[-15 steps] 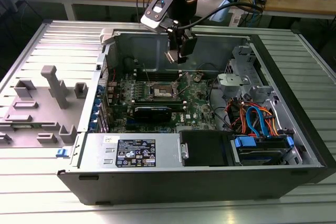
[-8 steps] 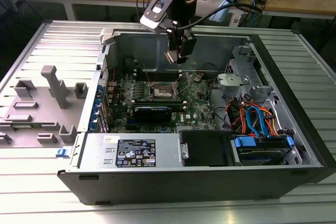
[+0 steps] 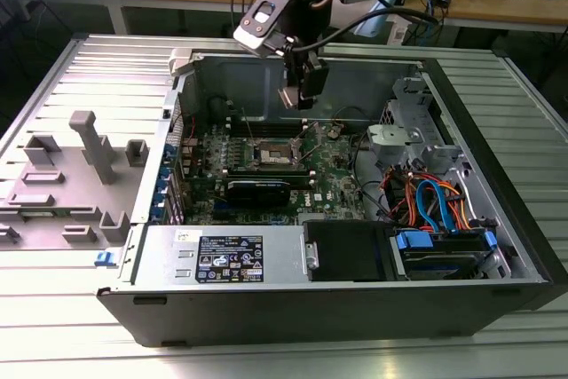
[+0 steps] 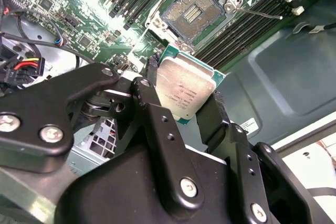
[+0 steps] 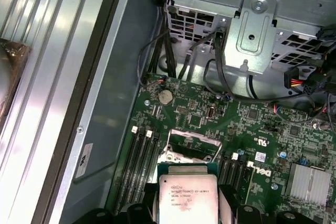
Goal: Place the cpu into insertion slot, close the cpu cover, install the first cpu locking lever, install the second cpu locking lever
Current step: 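Place the cpu into insertion slot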
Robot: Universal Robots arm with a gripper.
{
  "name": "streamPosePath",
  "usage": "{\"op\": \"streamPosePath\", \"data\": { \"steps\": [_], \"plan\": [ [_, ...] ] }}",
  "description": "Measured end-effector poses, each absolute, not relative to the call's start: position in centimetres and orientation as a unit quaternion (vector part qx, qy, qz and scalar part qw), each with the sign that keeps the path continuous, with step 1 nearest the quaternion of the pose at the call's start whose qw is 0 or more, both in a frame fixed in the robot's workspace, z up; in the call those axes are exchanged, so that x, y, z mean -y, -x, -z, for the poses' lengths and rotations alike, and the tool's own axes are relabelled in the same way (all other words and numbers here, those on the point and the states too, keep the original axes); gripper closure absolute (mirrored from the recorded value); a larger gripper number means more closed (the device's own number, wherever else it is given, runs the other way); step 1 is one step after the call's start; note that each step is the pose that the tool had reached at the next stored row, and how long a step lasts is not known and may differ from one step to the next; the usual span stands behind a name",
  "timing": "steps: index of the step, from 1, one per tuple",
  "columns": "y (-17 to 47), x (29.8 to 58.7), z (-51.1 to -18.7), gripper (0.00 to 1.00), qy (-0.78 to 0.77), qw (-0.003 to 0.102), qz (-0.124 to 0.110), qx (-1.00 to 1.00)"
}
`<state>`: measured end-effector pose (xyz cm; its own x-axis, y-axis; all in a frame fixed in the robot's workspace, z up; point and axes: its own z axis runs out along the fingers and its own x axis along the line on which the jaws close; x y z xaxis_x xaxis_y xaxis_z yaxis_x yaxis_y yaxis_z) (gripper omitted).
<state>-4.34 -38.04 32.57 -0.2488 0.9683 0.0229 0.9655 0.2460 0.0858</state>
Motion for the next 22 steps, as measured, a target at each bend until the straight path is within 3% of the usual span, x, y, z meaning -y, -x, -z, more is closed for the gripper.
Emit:
{"op": "streamPosePath", "data": {
  "steps": [22],
  "plan": [
    [4.93,38.04,-31.86,0.46,-0.649,0.019,-0.04,-0.76]
  ]
}}
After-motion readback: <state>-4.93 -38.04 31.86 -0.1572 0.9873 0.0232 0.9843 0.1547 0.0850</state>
